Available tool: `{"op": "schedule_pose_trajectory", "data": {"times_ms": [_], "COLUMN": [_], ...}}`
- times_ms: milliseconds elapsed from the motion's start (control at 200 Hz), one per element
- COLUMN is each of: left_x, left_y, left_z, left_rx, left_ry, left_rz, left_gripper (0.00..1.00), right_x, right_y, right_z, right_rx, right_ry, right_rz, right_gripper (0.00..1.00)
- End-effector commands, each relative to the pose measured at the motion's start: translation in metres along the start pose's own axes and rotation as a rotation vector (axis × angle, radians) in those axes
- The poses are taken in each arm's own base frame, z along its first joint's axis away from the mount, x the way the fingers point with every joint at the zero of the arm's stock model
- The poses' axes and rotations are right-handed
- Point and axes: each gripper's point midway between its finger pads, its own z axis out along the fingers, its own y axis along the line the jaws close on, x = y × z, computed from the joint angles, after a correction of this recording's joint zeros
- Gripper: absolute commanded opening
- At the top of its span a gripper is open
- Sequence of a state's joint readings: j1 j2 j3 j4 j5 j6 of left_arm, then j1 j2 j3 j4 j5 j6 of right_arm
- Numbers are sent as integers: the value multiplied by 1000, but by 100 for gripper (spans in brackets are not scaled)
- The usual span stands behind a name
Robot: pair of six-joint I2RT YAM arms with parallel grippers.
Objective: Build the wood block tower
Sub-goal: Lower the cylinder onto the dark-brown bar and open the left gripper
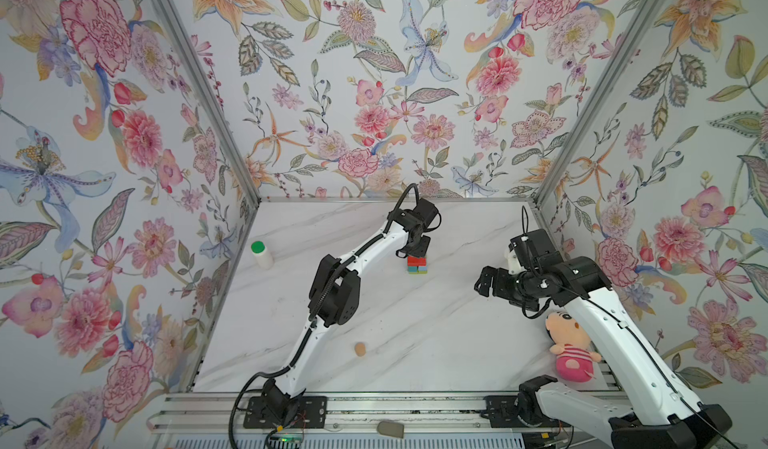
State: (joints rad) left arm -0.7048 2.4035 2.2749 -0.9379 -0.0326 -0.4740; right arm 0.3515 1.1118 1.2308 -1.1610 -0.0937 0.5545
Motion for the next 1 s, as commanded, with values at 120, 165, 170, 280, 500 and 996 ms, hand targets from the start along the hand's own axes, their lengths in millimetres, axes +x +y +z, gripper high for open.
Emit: {"op": "schedule_pose_trajectory", "data": {"times_ms": [120,165,170,280,500,996], "left_x": [-5,-5,-4,-5,-5,-12], "left_y": [7,7,7,7,6,5], "left_z": [-9,-9,-9,-10,-12,-18], "left_rx": [4,3,4,9,15,22], "left_ry": [-14,-14,-13,-16,-15,-28], "left_rz": [7,7,8,8,10,27], "left_gripper": [10,10,10,10,11,50], "right_x": [0,0,0,1,1,2], "right_y": [-3,-3,-3,-4,-5,-6], "right_z": [-8,-8,-8,-8,-8,-6], "right_rx": [15,15,15,17,19,25], "right_ry": [-4,-7,-6,-5,-5,1], "right_rz": [20,21,22,25,28,31], "right_gripper": [99,99,99,99,99,99]}}
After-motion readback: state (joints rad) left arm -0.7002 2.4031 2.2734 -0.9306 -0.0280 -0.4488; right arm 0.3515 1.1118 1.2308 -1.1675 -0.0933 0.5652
